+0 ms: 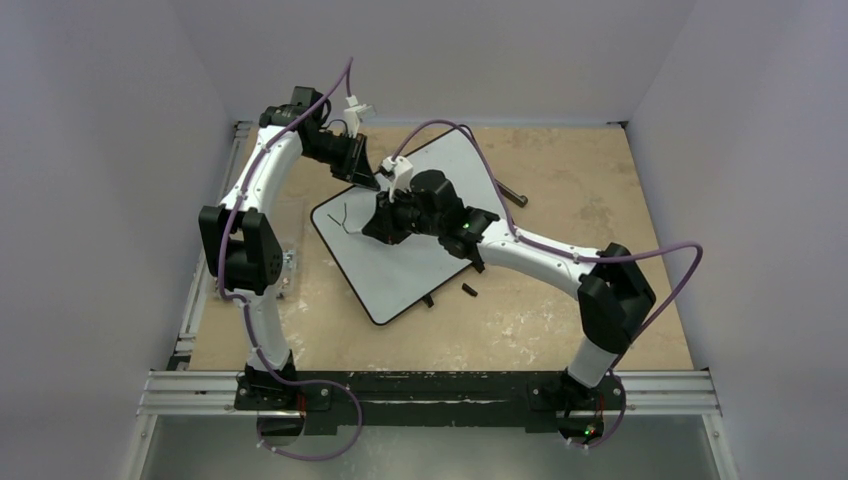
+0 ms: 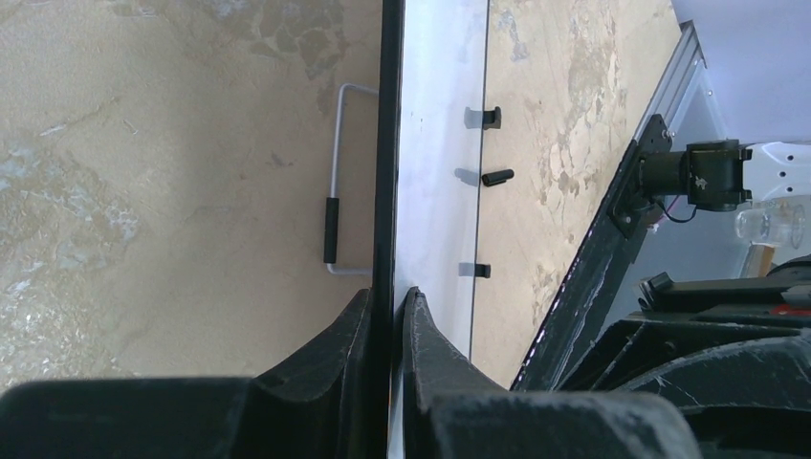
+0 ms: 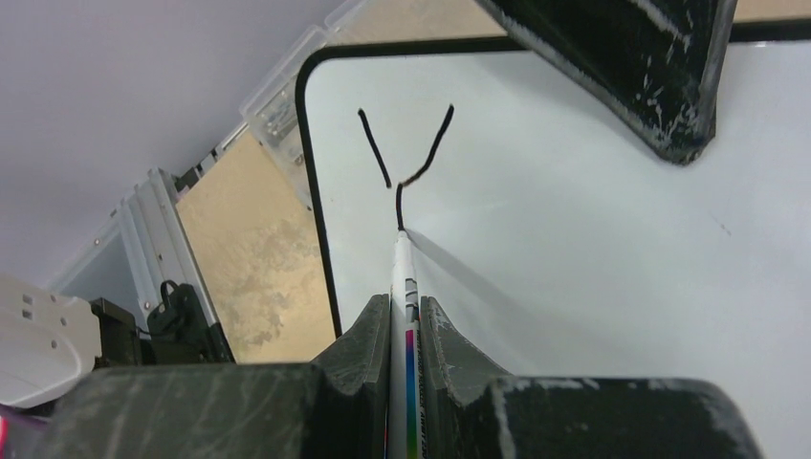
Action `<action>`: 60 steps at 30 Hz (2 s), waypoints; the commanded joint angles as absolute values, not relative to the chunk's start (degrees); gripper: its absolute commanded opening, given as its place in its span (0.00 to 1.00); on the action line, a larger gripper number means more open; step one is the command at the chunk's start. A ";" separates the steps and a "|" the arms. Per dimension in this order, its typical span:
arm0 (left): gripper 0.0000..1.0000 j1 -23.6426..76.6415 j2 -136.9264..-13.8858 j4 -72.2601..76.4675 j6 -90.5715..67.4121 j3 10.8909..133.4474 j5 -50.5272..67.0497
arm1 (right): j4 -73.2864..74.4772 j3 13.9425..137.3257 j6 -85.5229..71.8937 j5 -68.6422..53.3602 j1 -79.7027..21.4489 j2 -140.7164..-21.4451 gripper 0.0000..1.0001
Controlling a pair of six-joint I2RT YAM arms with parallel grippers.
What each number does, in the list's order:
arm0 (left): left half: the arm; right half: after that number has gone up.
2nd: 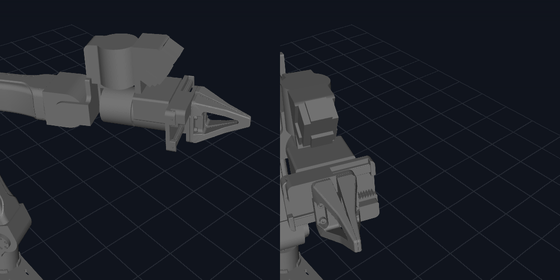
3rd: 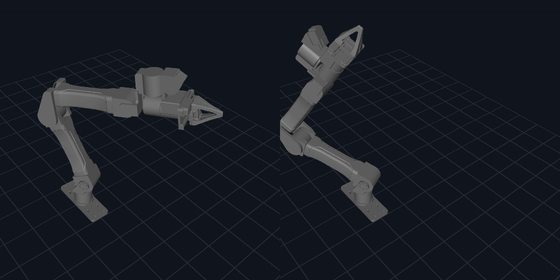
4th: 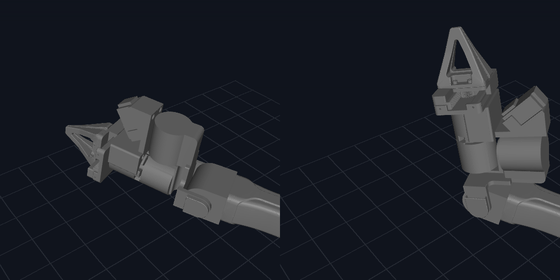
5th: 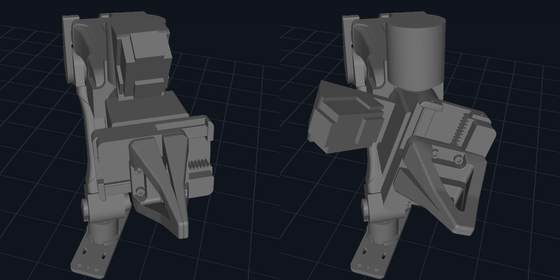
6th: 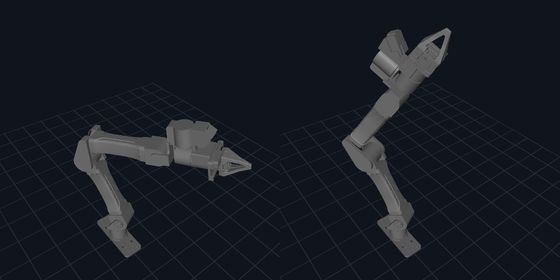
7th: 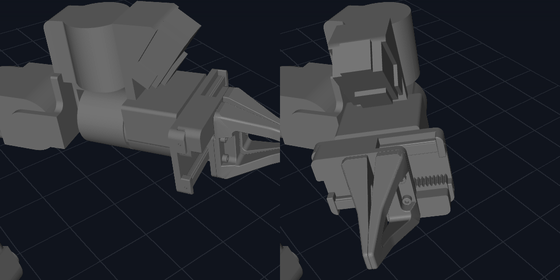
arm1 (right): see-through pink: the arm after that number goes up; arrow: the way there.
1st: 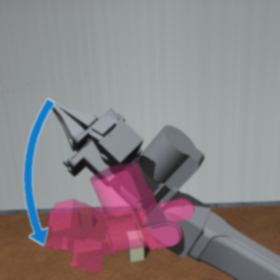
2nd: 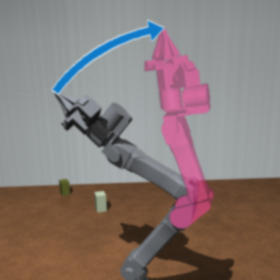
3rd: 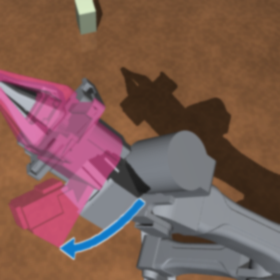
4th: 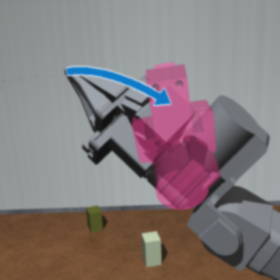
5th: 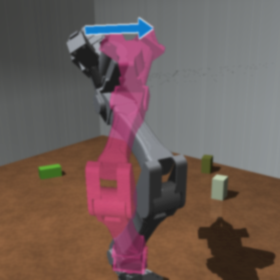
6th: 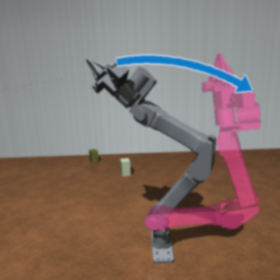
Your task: Write a sentence on the whiteboard
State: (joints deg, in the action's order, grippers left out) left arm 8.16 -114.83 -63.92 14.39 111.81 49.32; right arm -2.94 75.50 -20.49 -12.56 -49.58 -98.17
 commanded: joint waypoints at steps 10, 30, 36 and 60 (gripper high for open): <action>0.00 8.53 -111.58 -63.76 17.75 111.80 40.00 | -0.10 71.36 -18.80 -10.14 -49.60 -93.65 0.00; 0.00 8.61 -110.27 -63.71 17.98 111.03 39.03 | -1.95 78.36 -18.78 -11.68 -48.56 -89.74 0.00; 0.00 8.83 -110.27 -63.68 18.05 110.92 38.80 | -0.49 80.65 -17.79 -8.26 -48.02 -91.94 0.00; 0.00 9.05 -109.98 -63.65 18.05 110.74 38.01 | -0.09 80.45 -17.57 -8.73 -47.46 -96.12 0.00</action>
State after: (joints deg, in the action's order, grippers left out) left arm 8.78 -112.77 -64.73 14.31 110.98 47.53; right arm 0.19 78.22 -18.46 -8.49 -47.66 -95.42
